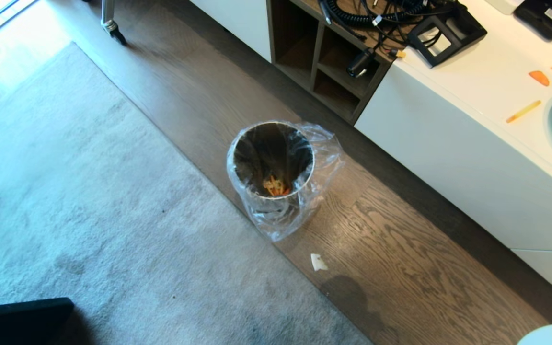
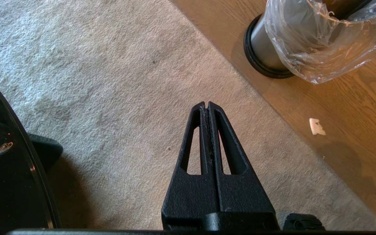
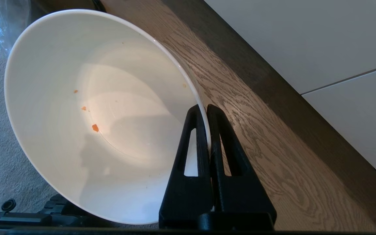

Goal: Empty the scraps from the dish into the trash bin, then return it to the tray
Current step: Put the bowl back to the table

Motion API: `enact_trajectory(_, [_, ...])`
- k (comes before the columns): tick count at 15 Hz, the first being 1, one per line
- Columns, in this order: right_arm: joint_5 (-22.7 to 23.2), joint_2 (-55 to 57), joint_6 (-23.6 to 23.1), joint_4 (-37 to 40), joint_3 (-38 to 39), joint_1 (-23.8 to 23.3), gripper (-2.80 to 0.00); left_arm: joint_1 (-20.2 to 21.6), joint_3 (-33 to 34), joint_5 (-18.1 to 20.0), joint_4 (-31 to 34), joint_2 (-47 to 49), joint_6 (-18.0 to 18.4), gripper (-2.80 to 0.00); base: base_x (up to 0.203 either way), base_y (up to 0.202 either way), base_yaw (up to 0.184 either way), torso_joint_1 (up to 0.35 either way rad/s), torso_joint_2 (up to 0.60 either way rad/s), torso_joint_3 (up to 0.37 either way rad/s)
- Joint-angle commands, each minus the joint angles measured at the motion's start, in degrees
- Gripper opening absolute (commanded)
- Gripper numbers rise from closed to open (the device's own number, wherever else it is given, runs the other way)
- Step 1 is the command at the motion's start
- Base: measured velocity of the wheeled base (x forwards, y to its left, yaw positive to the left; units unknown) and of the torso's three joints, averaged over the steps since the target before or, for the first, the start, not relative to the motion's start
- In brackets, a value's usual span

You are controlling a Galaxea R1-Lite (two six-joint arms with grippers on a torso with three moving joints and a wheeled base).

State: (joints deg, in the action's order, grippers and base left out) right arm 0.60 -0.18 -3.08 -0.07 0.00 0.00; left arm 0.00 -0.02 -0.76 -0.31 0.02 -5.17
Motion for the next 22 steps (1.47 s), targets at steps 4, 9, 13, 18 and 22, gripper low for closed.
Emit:
enact_trajectory(4, [0.0,0.2,0.0,0.0,0.0,0.0,-2.8,0.0,0.0,0.0,0.0,0.0,0.0,-2.8,0.0,0.0,0.0,0.0,0.0,0.0])
enact_trajectory(9, [0.0,0.2,0.0,0.0,0.0,0.0,-2.8,0.0,0.0,0.0,0.0,0.0,0.0,-2.8,0.0,0.0,0.0,0.0,0.0,0.0])
enact_trajectory(13, [0.0,0.2,0.0,0.0,0.0,0.0,-2.8,0.0,0.0,0.0,0.0,0.0,0.0,-2.8,0.0,0.0,0.0,0.0,0.0,0.0])
enact_trajectory(18, [0.0,0.2,0.0,0.0,0.0,0.0,-2.8,0.0,0.0,0.0,0.0,0.0,0.0,-2.8,0.0,0.0,0.0,0.0,0.0,0.0])
enact_trajectory(22, [0.0,0.2,0.0,0.0,0.0,0.0,-2.8,0.0,0.0,0.0,0.0,0.0,0.0,-2.8,0.0,0.0,0.0,0.0,0.0,0.0])
